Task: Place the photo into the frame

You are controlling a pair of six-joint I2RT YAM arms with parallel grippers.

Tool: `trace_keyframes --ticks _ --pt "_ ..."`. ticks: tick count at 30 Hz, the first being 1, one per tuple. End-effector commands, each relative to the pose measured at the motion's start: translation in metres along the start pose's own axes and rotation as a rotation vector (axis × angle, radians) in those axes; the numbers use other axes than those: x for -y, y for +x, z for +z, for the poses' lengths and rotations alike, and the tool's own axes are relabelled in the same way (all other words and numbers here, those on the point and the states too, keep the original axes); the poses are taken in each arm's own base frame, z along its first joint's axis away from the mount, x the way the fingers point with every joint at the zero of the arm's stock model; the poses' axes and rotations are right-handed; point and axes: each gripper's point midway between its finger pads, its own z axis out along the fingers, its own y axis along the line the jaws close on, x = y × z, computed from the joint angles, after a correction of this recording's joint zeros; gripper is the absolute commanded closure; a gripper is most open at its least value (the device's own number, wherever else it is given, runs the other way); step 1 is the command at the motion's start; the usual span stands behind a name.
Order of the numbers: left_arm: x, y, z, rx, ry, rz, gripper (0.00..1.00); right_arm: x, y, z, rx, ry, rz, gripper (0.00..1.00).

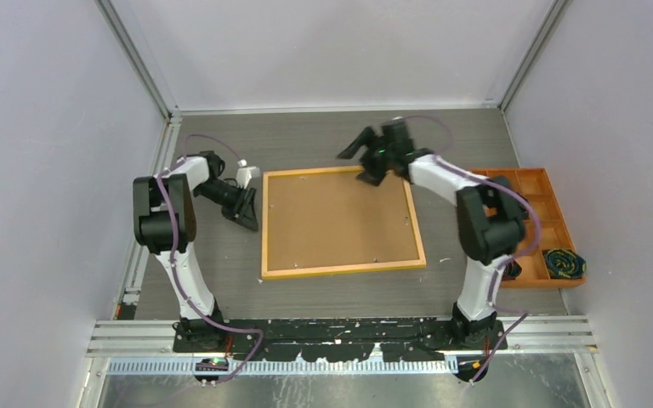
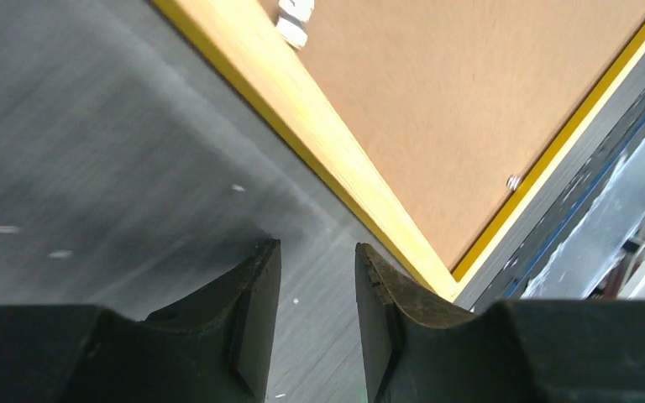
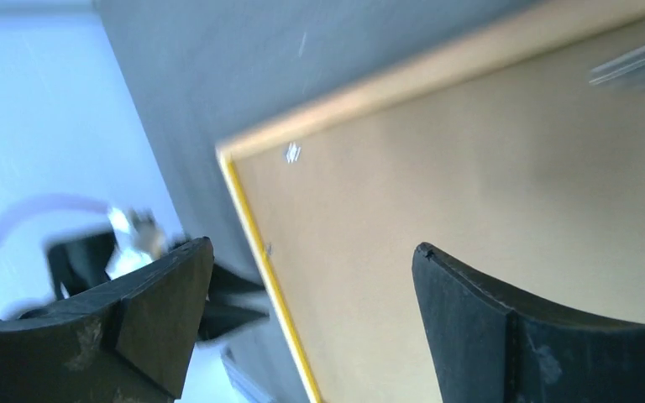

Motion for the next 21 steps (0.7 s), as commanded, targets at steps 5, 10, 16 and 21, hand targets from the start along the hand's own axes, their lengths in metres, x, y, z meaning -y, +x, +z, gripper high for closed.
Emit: trace_keyframes --ticks 5,10,16,21 --pt "0.009 0.033 0.017 -0.139 -0.129 0.223 0.6 0.106 -0.116 -0.114 0.384 0.286 0.017 0.03" --pt "0.015 0.043 0.019 -0.192 -0.144 0.277 0.6 0.153 -0.121 -0.113 0.39 0.383 0.067 0.02" --pt "0.042 0.045 0.036 -0.246 -0.138 0.387 0.58 0.167 -0.112 -0.067 0.279 0.35 0.129 0.01" --pt "0.067 0.043 0.059 -0.31 -0.119 0.457 0.56 0.132 -0.108 -0.031 0.223 0.292 0.089 0.01"
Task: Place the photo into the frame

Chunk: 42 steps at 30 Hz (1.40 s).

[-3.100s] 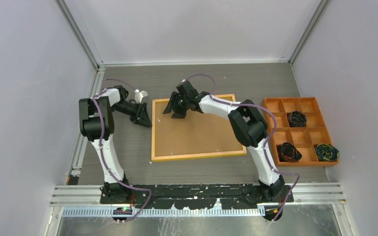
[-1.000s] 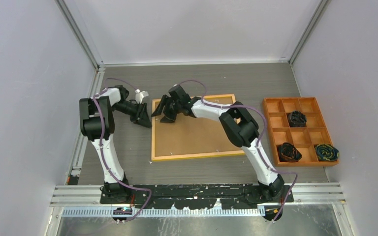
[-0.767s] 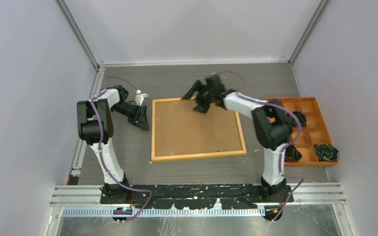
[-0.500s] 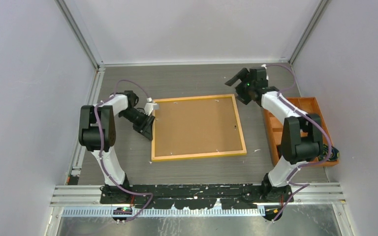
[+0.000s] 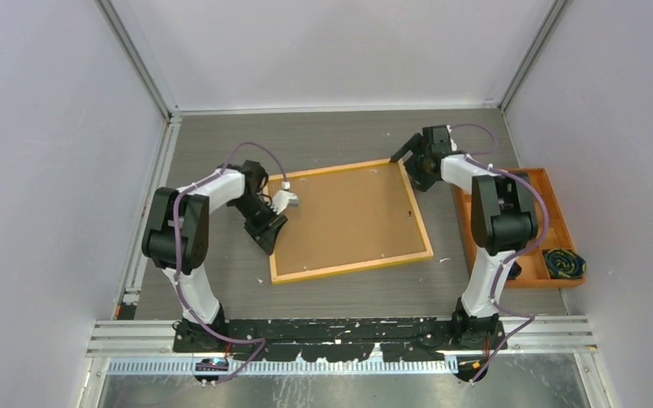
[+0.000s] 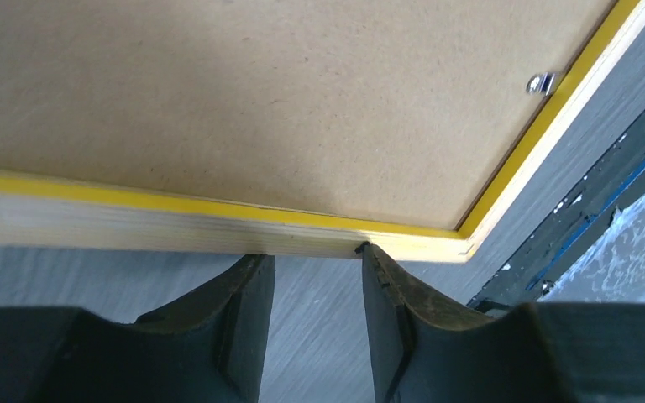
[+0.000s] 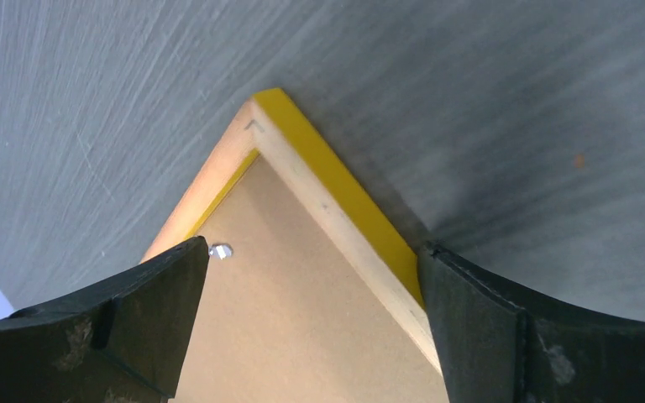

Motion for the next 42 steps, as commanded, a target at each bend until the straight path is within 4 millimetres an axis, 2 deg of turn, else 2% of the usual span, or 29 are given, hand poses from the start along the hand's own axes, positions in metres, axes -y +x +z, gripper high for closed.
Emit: trace_keyframes --ticks 1,2,5,8,9,10,11,13,17,19,21,23,27,29,32,34,38,42 --pt "0.013 -0.018 0.024 -0.036 -0.009 0.121 0.56 -0.042 0.041 0.023 -0.115 -0.061 -0.045 0.01" --pt "0.02 -0.021 0.03 -0.04 0.008 0.129 0.56 -0.063 0.042 0.027 -0.12 -0.087 -0.062 0.01" --pt "0.048 -0.034 0.048 -0.072 0.064 0.161 0.55 -0.108 0.072 0.044 -0.181 -0.134 -0.123 0.01" --pt "0.095 -0.048 0.063 -0.092 0.156 0.214 0.52 -0.156 0.103 0.057 -0.24 -0.189 -0.199 0.01" --pt "0.116 -0.049 0.068 -0.11 0.193 0.246 0.5 -0.167 0.109 0.059 -0.25 -0.197 -0.23 0.0" --pt "0.128 -0.048 0.069 -0.12 0.222 0.261 0.47 -0.175 0.113 0.06 -0.253 -0.199 -0.251 0.0" --pt "0.142 -0.046 0.072 -0.138 0.246 0.288 0.44 -0.181 0.108 0.06 -0.238 -0.199 -0.261 0.0" --pt "0.155 -0.041 0.068 -0.155 0.285 0.295 0.35 -0.187 0.089 0.054 -0.191 -0.202 -0.269 0.0" --pt "0.155 -0.028 0.044 -0.17 0.324 0.287 0.2 -0.198 0.022 0.019 -0.055 -0.247 -0.268 0.0" --pt "0.153 -0.024 0.021 -0.151 0.347 0.266 0.18 -0.199 -0.004 -0.003 -0.008 -0.265 -0.261 0.0" --pt "0.143 -0.026 -0.007 -0.104 0.353 0.248 0.16 -0.196 -0.021 -0.025 0.022 -0.269 -0.254 0.0" --pt "0.123 -0.031 -0.038 -0.034 0.327 0.225 0.16 -0.191 -0.021 -0.042 0.021 -0.276 -0.249 0.0" --pt "0.047 -0.043 -0.086 0.126 0.18 0.112 0.22 -0.17 0.002 -0.064 -0.003 -0.275 -0.211 0.0" --pt "0.002 -0.044 -0.099 0.182 0.106 -0.009 0.27 -0.144 0.021 -0.067 -0.032 -0.237 -0.185 0.0" --pt "-0.056 -0.044 -0.102 0.235 0.032 -0.166 0.38 -0.107 0.041 -0.078 -0.038 -0.179 -0.145 0.0" --pt "-0.082 -0.04 -0.095 0.248 0.01 -0.234 0.41 -0.082 0.05 -0.09 -0.026 -0.143 -0.125 0.0" --pt "-0.11 -0.035 -0.077 0.251 -0.02 -0.301 0.48 -0.033 0.069 -0.114 -0.018 -0.078 -0.092 0.0" --pt "-0.118 -0.028 -0.056 0.24 -0.044 -0.309 0.53 0.0 0.09 -0.119 -0.052 -0.054 -0.075 0.0"
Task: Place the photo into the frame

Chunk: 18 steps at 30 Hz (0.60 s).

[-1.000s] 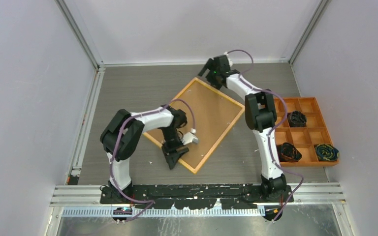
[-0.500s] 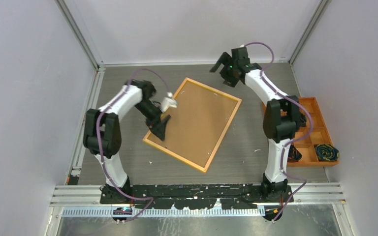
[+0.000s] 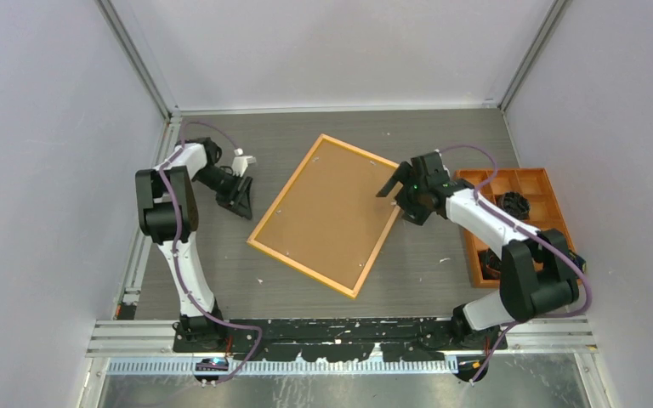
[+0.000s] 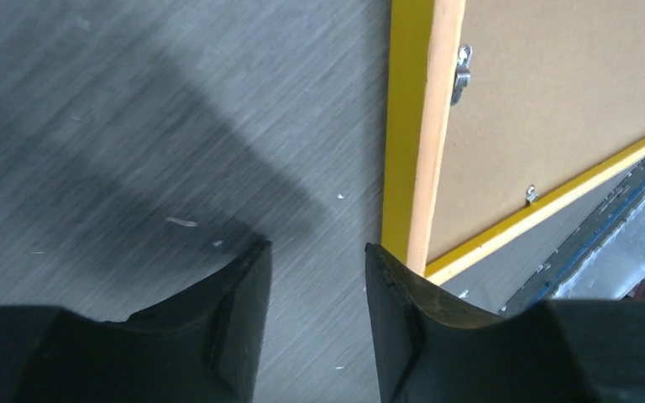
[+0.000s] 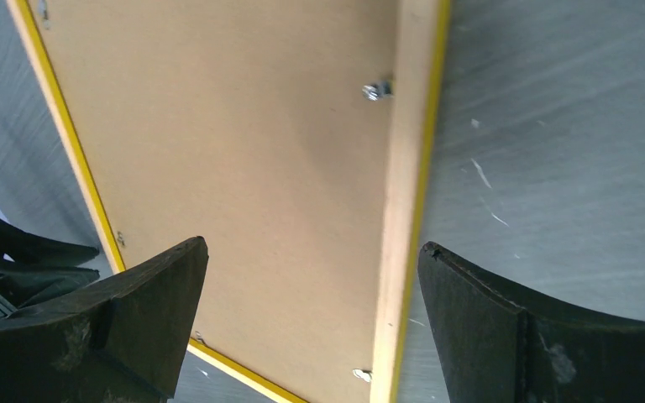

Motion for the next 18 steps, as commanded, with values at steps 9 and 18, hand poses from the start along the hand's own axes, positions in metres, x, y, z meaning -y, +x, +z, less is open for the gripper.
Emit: trace_keyframes --ticks 9,18 --pt "0.049 0.027 0.038 -0.069 0.098 0.122 0.69 0.014 0.008 0.017 -0.001 -0.041 0.067 0.0" --pt "0.104 0.068 0.037 -0.135 0.334 0.18 0.72 0.015 0.001 0.032 -0.027 -0.019 0.043 0.0"
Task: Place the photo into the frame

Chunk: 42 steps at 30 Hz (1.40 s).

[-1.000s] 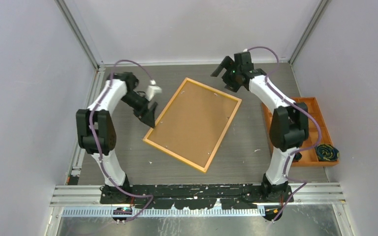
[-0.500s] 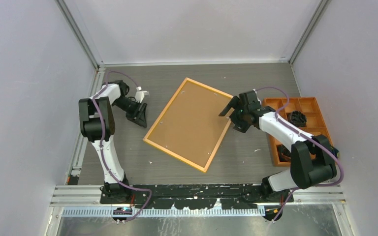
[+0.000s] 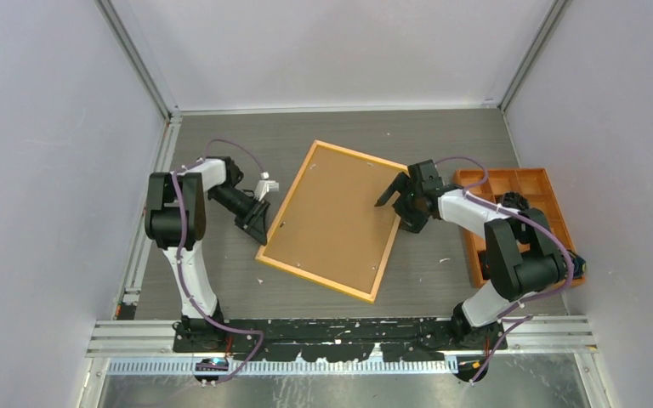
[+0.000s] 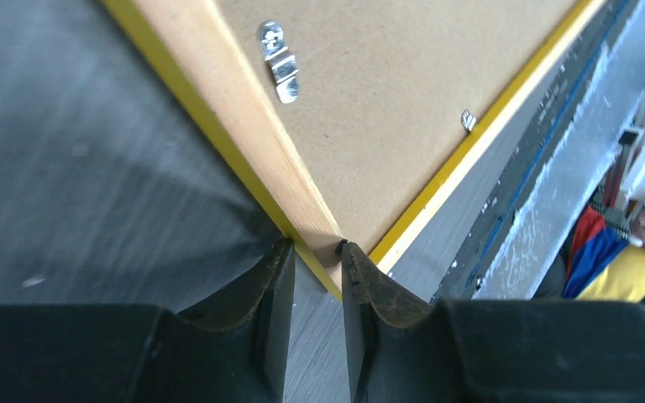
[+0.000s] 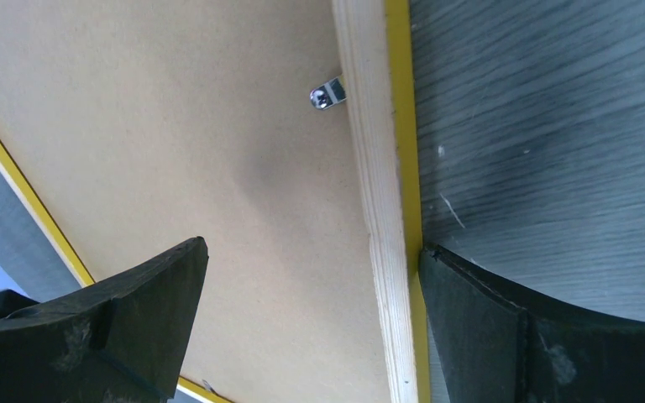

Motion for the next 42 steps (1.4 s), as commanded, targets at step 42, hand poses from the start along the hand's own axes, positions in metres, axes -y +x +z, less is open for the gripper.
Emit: trace_keyframes --ticks 42 --pt "-0.009 -0.029 0.017 0.033 0.05 -0.121 0.78 -0.233 0.202 0.026 -0.266 -0.463 -0.065 0.26"
